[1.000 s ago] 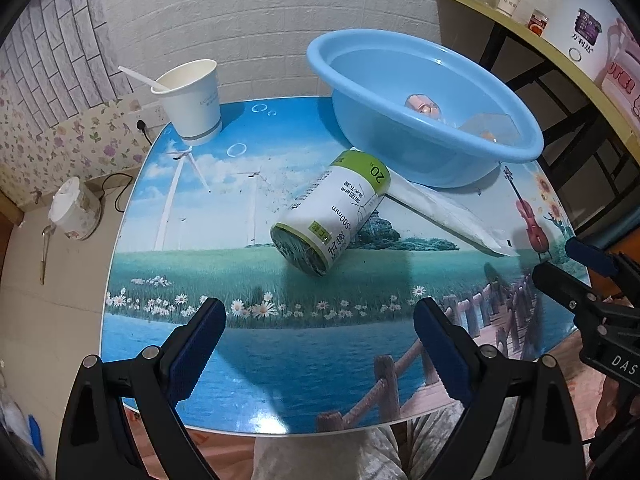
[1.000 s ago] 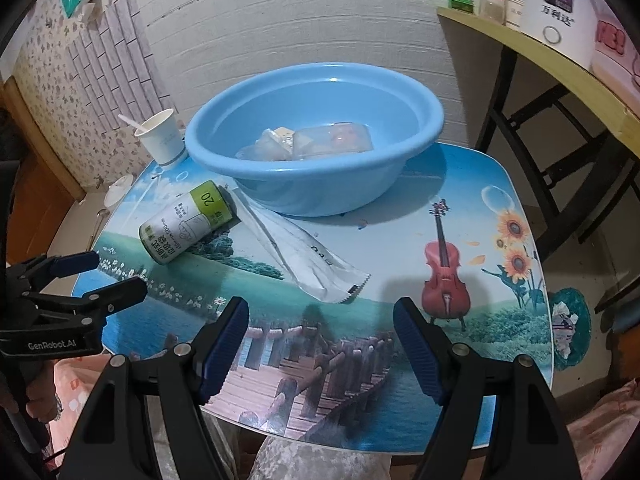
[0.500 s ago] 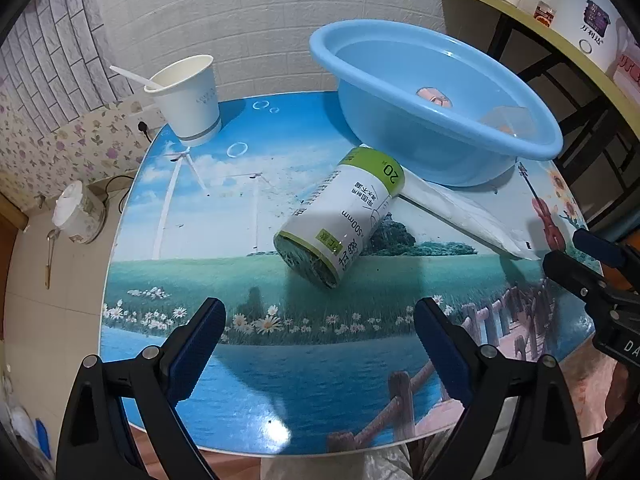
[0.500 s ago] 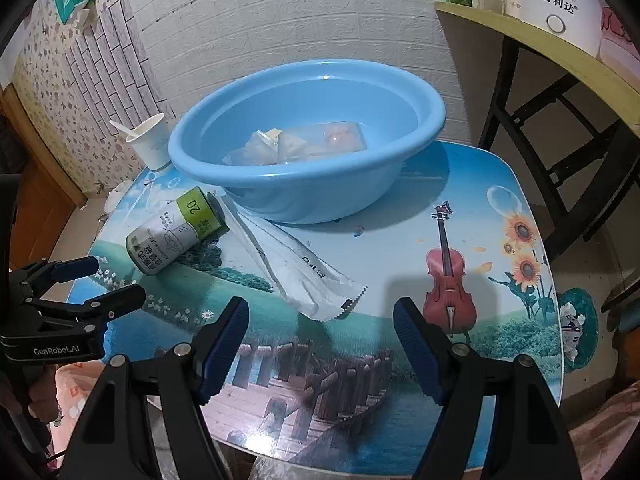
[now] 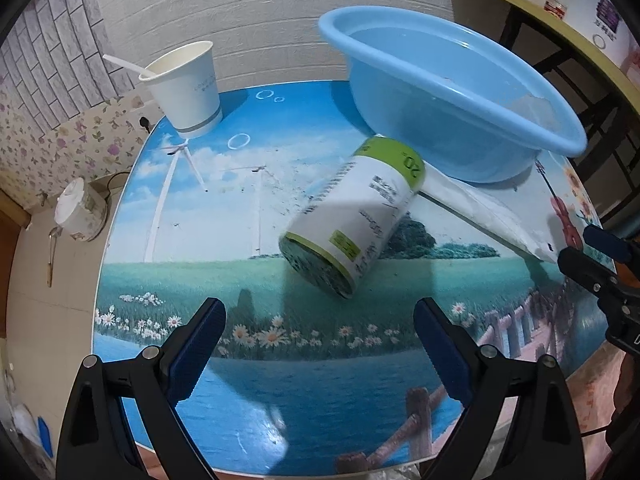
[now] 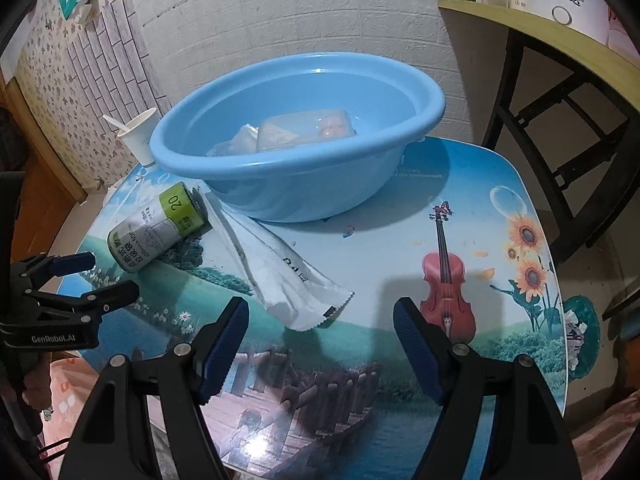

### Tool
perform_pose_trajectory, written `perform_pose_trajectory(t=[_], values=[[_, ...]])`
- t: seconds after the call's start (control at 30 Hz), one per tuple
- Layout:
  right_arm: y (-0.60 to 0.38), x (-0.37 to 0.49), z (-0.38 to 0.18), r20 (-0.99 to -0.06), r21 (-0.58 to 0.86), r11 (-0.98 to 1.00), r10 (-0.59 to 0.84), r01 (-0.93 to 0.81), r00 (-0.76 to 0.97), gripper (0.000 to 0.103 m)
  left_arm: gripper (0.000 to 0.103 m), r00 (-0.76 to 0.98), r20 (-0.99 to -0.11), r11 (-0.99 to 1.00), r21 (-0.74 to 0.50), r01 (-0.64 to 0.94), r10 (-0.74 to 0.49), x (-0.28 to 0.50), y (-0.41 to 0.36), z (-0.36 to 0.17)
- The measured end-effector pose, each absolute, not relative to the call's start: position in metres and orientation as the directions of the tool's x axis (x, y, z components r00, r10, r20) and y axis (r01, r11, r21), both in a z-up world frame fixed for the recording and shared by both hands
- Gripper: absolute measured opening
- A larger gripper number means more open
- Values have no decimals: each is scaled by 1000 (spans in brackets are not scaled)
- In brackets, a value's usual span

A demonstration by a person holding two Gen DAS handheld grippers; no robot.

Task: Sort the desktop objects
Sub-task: 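Move the left gripper to the canister while the right gripper approaches the white packet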

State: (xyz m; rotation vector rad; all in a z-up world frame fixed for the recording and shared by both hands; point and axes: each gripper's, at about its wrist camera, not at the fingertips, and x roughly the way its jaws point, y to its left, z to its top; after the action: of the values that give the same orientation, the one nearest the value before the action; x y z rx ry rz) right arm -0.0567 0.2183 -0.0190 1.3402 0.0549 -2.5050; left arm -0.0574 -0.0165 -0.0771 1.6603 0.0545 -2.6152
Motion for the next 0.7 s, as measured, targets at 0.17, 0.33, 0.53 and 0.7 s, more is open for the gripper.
perform_pose_trajectory(t=[0.17,0.33,0.53,0.7], values=[[216,-62,-26,-822,107,-946,-257,305,-508,77,95,-416,-909,-998,-7,60,-19,-66,-20,-79],[205,-69,-29,-808,71,-929,-267,364,-525,77,95,-414,-910,-999,-21,40,3,-81,-17,-80],[185,-76,-39,-805,33,-883,-302,469,-511,77,95,-401,-916,-1000,0,22,-9,-100,-12,-84],[176,-85,-43,-801,35,-859,-330,511,-500,77,95,-400,-916,-1000,22,-2,-19,-114,-10,-83]])
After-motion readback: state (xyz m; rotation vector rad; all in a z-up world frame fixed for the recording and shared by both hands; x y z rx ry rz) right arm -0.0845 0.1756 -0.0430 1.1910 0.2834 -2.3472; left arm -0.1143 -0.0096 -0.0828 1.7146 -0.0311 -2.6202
